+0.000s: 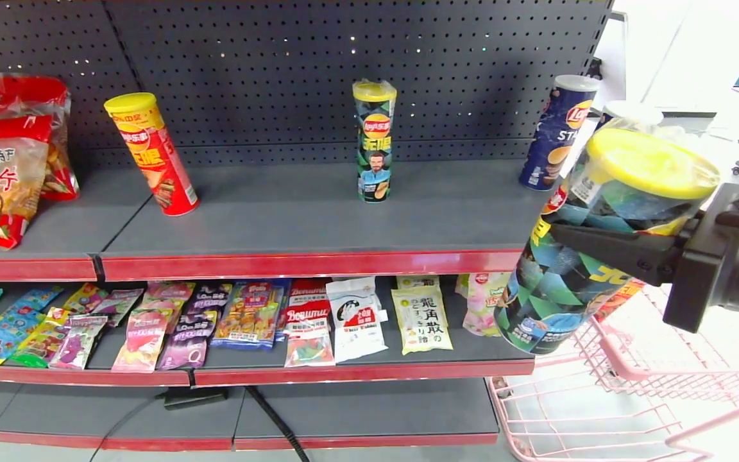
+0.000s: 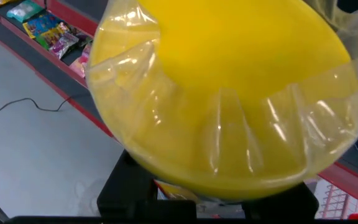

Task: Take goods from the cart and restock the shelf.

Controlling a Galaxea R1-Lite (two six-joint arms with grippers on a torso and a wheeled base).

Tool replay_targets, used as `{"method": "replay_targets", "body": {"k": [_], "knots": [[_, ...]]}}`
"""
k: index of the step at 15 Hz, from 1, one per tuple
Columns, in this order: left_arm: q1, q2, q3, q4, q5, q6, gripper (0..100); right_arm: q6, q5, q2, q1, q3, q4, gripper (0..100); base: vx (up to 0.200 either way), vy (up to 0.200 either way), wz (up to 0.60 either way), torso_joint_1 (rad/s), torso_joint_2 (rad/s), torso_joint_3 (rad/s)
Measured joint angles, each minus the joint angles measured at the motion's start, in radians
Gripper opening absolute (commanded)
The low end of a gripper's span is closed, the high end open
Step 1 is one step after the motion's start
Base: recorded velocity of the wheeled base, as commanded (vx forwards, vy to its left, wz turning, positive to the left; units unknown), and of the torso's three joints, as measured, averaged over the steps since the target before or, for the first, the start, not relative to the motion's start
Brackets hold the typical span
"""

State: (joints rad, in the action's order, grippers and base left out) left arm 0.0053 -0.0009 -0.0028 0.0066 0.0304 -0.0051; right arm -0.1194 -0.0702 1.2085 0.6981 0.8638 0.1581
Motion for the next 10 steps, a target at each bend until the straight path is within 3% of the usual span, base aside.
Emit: {"method": "replay_targets", "body": {"k": [2, 7, 10], "knots": [[0.0, 0.0, 0.0, -0.001, 0.0, 0.0, 100, 0.0, 0.0, -0.001, 0.001, -0.01, 0.001, 0, 0.0, 0.2, 0.0, 0.002, 0.0, 0.007], [0.001, 0.0, 0.0, 0.0, 0.0, 0.001, 100, 0.002, 0.012, -0.005, 0.001, -0.018, 0.004, 0, 0.0, 0.0, 0.0, 0.0, 0.0, 0.0], [0.001, 0.0, 0.0, -0.001, 0.0, 0.001, 100, 0.009, 0.013, -0.007, -0.001, -0.018, 0.003, 0, 0.2, 0.0, 0.0, -0.007, 0.0, 0.001]]}}
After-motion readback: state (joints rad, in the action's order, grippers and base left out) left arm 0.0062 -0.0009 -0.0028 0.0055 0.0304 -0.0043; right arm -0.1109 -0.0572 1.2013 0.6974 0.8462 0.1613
